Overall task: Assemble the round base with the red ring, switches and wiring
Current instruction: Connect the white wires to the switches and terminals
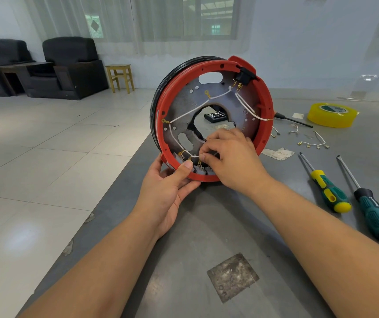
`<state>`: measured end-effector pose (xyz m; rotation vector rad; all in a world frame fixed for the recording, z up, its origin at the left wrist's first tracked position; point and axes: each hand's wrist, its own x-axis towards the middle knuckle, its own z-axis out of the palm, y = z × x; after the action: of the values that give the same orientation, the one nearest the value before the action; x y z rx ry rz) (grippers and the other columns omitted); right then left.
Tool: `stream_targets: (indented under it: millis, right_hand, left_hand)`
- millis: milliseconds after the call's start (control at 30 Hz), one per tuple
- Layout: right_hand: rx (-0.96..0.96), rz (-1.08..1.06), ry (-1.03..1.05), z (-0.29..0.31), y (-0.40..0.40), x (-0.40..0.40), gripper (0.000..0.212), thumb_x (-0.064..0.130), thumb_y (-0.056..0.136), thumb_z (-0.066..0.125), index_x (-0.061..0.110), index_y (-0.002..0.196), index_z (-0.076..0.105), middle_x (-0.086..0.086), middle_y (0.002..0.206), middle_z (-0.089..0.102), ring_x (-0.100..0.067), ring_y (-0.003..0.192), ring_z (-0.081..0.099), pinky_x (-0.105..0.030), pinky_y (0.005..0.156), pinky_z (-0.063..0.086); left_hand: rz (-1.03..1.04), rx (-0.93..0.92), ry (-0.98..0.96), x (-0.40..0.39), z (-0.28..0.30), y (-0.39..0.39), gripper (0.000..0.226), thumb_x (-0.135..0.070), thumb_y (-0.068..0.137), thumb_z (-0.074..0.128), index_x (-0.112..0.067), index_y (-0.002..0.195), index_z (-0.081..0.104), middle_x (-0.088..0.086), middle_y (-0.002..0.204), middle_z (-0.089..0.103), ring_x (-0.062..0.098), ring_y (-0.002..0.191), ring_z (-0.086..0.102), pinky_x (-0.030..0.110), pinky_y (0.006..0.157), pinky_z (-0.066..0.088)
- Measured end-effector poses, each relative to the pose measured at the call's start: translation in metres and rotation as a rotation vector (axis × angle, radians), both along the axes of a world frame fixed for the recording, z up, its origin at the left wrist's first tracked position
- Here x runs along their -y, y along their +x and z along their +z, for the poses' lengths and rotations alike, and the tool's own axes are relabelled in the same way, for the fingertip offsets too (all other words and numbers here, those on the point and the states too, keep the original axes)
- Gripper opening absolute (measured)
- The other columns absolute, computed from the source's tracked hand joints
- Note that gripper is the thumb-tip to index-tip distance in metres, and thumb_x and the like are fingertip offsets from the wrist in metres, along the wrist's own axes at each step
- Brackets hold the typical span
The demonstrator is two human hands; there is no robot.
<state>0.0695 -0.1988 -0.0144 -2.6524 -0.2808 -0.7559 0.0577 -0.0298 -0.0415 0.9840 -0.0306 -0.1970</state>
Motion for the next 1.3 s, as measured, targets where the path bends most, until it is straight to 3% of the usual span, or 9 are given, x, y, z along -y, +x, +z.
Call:
stream_targets:
  millis: [267,433,833,1000,1133,1200,1300]
  right_hand:
    - [0.018,-0.006,-0.029,-0.001,0.001,0.001,0.008,0.036,0.093,0.069,0.034,0.092,0.076,0.015,0.108,0.057,-0.019,0.116,0.045,-0.039,0.092,0.033]
    - [0.010,-0.006,-0.034,0.000,0.001,0.000,0.008,0.035,0.092,0.070,0.036,0.093,0.078,0.013,0.111,0.058,-0.021,0.117,0.046,-0.045,0.097,0.038]
    - [-0.022,-0.028,-0.104,0.001,-0.001,0.002,0.009,0.040,0.093,0.068,0.038,0.095,0.077,0.011,0.120,0.054,-0.021,0.122,0.043,-0.040,0.089,0.026]
    - [-0.028,0.004,-0.072,0.001,-0.003,0.003,0.011,0.037,0.095,0.066,0.033,0.095,0.076,0.011,0.121,0.056,-0.020,0.120,0.047,-0.042,0.094,0.034]
    - [-0.053,0.082,-0.067,0.007,-0.001,0.008,0.017,0.027,0.100,0.061,0.020,0.100,0.077,0.004,0.129,0.060,-0.022,0.122,0.054,-0.041,0.101,0.046]
    - [-0.060,0.100,-0.075,0.011,-0.001,0.012,0.016,0.023,0.100,0.061,0.019,0.100,0.076,0.005,0.130,0.060,-0.019,0.123,0.055,-0.041,0.099,0.049]
    - [-0.055,0.083,-0.152,0.014,-0.004,0.013,0.014,0.025,0.098,0.062,0.025,0.102,0.076,0.011,0.126,0.061,-0.015,0.117,0.058,-0.038,0.088,0.053]
  left_hand:
    - [0.005,-0.010,-0.015,0.000,0.000,0.000,0.044,0.004,0.093,0.071,-0.015,0.131,0.059,0.026,0.123,0.073,0.042,0.104,0.076,0.050,0.083,0.065]
    - [0.006,-0.006,-0.020,-0.001,-0.002,0.001,0.044,0.005,0.092,0.072,-0.017,0.128,0.059,0.023,0.120,0.075,0.042,0.104,0.076,0.053,0.086,0.064]
    - [0.014,0.028,-0.003,-0.001,-0.004,0.003,0.044,0.005,0.090,0.074,-0.015,0.128,0.061,0.024,0.121,0.074,0.042,0.102,0.077,0.048,0.079,0.066]
    - [0.022,0.053,0.017,0.000,-0.005,0.003,0.057,0.001,0.091,0.076,-0.016,0.142,0.056,0.018,0.120,0.076,0.038,0.102,0.078,0.048,0.084,0.065]
    - [0.047,0.058,0.026,0.000,-0.005,0.004,0.042,-0.006,0.093,0.076,-0.023,0.128,0.063,0.012,0.115,0.079,0.035,0.101,0.078,0.046,0.082,0.066]
    - [0.059,0.047,0.041,-0.001,-0.004,0.005,0.032,-0.010,0.094,0.076,-0.026,0.120,0.066,0.006,0.109,0.081,0.033,0.100,0.079,0.048,0.080,0.066]
    - [0.061,0.049,0.066,-0.002,-0.003,0.004,0.028,-0.016,0.097,0.074,-0.022,0.124,0.067,0.002,0.109,0.080,0.030,0.099,0.079,0.052,0.077,0.066]
